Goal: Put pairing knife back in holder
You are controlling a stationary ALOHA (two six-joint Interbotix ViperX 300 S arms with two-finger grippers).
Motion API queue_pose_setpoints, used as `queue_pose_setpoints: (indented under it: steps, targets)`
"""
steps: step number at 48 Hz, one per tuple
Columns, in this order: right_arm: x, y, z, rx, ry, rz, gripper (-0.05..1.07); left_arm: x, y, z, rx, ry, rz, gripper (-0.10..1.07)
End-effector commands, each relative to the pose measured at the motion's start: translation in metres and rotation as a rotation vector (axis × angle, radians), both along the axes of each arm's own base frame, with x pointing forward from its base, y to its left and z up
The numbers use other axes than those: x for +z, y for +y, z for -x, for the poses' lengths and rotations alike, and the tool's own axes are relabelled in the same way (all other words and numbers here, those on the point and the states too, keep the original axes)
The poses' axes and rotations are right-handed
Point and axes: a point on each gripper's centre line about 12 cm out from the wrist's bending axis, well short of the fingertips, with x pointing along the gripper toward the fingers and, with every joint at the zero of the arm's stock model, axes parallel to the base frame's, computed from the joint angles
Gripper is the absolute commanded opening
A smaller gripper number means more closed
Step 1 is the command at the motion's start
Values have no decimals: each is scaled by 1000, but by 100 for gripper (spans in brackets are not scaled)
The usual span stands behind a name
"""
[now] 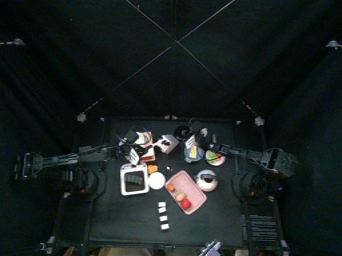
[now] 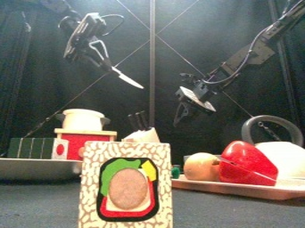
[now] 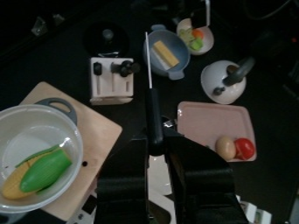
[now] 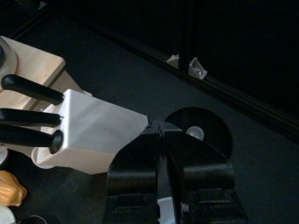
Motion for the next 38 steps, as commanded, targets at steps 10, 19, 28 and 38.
queue_pose_setpoints:
  steps: [10,19,28,38]
  targets:
    - [3,-16,-19,-13,-17,8,21,-1,1,0,0,12,-9,37]
    - [-8,-30,-23,-39,-5,-7,21,-7,4,-3,4,54,-27,37]
    - [-19,-41,-25,-66,1,-39,21,-17,7,-6,10,90,-27,37]
    - [-26,-44,-30,-59,5,-54,21,-22,-2,-9,0,120,16,37]
